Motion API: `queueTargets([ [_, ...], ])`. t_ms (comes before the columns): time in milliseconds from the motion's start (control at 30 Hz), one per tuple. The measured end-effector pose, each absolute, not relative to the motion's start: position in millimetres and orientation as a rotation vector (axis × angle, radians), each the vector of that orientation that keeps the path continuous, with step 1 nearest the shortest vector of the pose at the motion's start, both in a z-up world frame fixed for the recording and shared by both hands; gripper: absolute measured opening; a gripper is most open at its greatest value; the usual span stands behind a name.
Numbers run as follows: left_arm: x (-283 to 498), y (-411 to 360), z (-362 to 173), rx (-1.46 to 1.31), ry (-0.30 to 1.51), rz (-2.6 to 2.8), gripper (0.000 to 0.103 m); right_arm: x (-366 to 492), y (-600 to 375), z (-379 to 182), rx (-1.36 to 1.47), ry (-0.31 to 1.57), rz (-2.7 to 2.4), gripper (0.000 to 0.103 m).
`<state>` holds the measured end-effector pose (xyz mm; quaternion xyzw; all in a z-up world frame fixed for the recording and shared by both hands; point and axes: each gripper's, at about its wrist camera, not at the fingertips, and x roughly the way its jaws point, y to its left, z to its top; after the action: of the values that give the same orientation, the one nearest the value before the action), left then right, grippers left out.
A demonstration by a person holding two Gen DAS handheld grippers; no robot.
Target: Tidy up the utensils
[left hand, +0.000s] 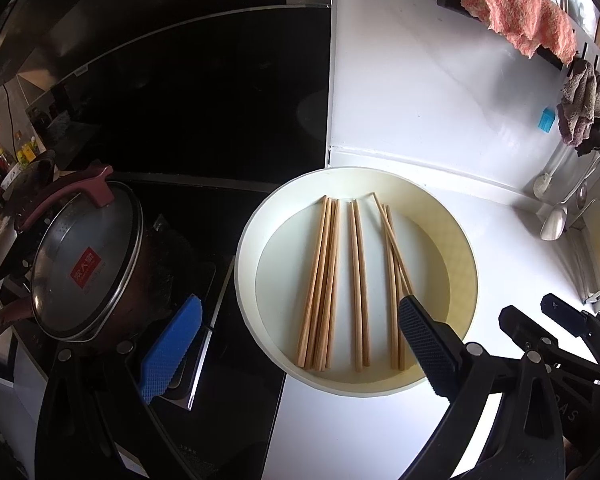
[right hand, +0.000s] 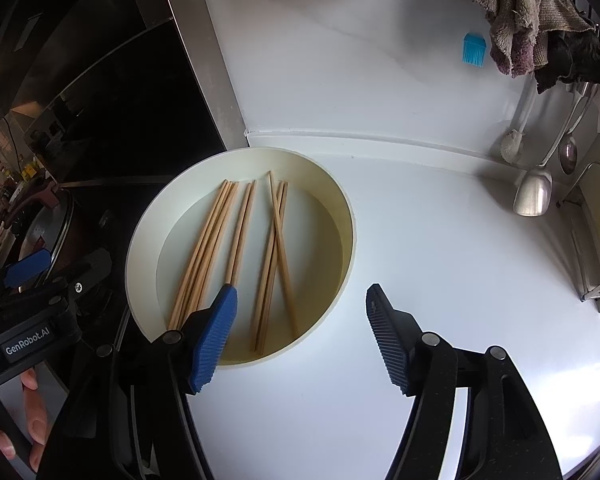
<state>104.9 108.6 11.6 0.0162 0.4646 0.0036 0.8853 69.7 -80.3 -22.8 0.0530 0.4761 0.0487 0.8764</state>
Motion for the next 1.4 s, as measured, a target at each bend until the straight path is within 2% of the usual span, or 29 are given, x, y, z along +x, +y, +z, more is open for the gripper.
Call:
queueTargets([
  [1400,104.0,115.1,20.3,0.039,0.941,0.0,0.097,63.8,-76.3,-17.5,0.111,0.99,0.088,0.064],
])
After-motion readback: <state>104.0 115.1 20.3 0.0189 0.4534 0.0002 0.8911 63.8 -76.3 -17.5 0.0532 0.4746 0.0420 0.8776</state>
